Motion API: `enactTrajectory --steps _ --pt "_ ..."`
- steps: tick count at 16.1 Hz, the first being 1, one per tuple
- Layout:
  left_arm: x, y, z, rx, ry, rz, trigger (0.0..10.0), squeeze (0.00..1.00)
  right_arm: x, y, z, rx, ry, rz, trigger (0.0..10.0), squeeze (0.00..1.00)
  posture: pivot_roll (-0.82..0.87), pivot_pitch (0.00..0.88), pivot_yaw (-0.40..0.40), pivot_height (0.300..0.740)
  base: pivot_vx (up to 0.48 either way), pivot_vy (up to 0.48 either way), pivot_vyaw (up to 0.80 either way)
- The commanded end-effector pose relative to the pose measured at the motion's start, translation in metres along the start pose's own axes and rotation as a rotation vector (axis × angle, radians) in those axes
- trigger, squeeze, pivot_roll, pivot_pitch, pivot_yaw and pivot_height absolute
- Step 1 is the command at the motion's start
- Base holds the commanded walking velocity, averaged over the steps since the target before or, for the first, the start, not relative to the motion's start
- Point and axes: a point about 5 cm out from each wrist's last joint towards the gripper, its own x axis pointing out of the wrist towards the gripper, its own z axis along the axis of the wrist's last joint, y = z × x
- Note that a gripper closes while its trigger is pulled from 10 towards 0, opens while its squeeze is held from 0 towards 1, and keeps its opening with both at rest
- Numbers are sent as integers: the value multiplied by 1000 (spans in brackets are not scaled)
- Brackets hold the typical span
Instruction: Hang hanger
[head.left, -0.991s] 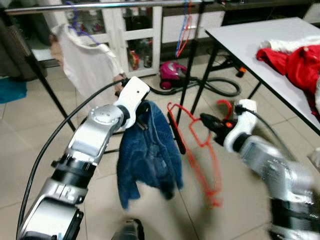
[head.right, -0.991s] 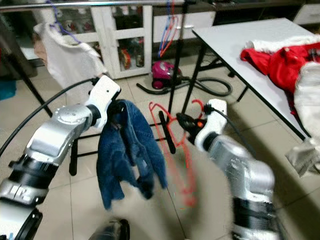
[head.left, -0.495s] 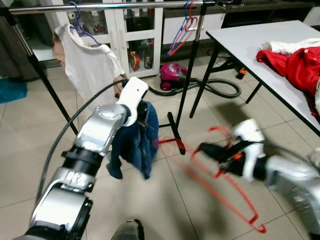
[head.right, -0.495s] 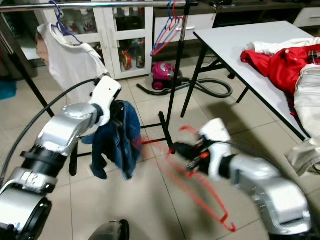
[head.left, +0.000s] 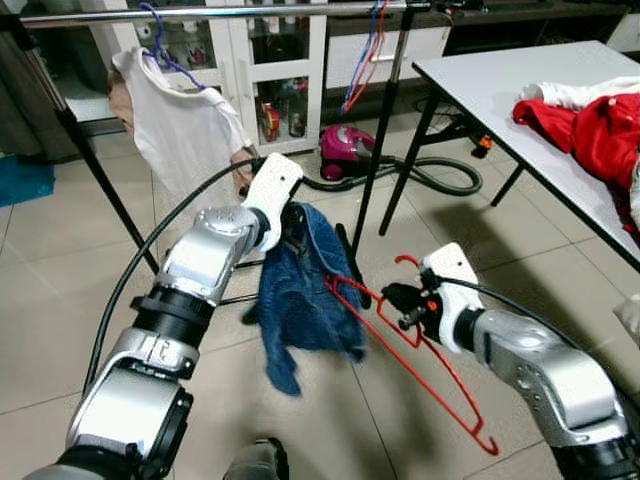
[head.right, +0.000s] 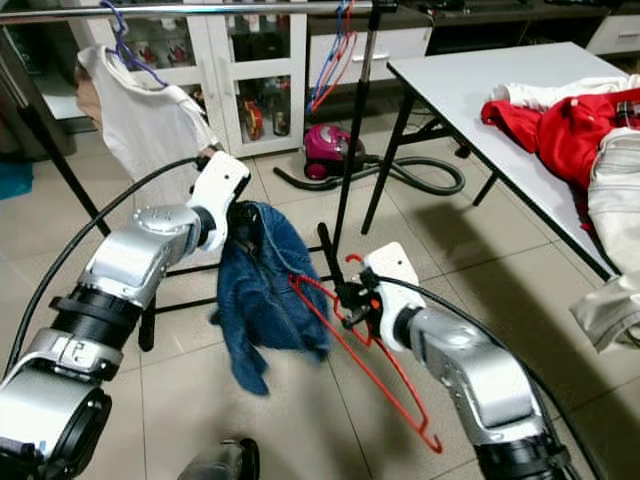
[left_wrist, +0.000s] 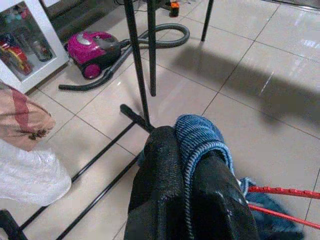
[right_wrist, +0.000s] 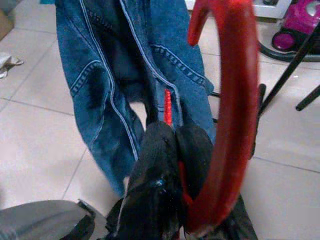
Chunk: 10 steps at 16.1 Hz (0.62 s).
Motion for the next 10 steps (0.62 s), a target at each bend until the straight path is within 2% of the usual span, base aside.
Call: enactTrajectory --steps 1,4,5,8,10 --pt "0 -1 12 8 -38 -15 10000 0 0 0 0 0 -5 -10 10000 0 119 120 2 740 0 0 0" --pt "2 -7 18 -39 -57 -33 10000 0 4 6 -5 22 6 22 10000 0 119 120 2 740 0 0 0" --pt "5 -15 24 -105 -85 -57 10000 0 14 11 -13 35 47 16 10000 0 117 116 8 740 0 0 0" --pt "4 -37 38 -116 -124 -117 10000 0 39 11 -33 95 166 -81 10000 0 122 122 9 740 0 0 0" --pt "0 -38 49 -117 -147 -118 10000 0 46 11 -47 88 233 -92 10000 0 130 122 3 740 0 0 0"
